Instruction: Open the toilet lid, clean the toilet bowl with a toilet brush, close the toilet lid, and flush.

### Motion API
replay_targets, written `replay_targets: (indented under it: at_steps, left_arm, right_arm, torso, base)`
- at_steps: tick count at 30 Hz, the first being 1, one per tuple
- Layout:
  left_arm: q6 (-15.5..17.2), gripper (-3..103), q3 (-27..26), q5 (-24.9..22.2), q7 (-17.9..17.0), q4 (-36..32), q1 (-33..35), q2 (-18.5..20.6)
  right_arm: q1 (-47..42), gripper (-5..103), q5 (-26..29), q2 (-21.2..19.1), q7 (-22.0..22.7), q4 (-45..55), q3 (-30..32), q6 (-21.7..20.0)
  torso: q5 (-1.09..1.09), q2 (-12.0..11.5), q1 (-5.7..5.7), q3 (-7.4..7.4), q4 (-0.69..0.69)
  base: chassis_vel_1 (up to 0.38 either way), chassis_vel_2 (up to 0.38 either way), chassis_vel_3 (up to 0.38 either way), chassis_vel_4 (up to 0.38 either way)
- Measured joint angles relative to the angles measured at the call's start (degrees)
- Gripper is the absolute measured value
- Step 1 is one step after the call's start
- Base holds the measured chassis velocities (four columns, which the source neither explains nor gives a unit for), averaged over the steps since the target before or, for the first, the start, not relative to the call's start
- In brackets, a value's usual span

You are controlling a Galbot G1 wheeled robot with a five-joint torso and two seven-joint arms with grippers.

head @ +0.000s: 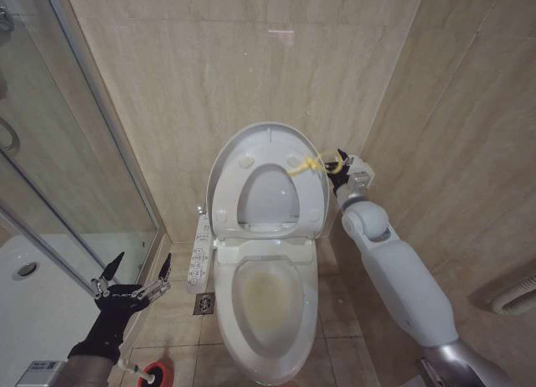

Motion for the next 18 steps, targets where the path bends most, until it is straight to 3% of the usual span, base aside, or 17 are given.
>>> replay_targets:
  at_steps: [5, 11, 18]
  left_arm:
    - [0.0, 100, 0.0, 0.0, 0.0, 0.0, 0.0, 0.0]
    - [0.0, 100, 0.0, 0.0, 0.0, 0.0, 0.0, 0.0]
    - [0.0, 100, 0.0, 0.0, 0.0, -0.01, 0.0, 0.0]
  right_arm:
    - [-5.35, 100, 1.9, -2.86, 1.3, 8.15, 2.91, -1.83]
    - [-19.81, 100, 5.45, -7.22, 4.6, 21.78, 10.86, -4.17]
    - [-29.14, 100, 6.46, -6.51, 6.26, 29.83, 16.13, -5.13]
  torso:
    - [0.0, 0.0, 0.0, 0.0, -0.04]
    - [0.0, 0.0, 0.0, 0.0, -0.07]
    - [-0.01, 0.0, -0.01, -0.01, -0.03]
  base:
    - [0.0, 0.0, 0.0, 0.0]
    - [0.0, 0.0, 0.0, 0.0]
    - [0.0, 0.0, 0.0, 0.0]
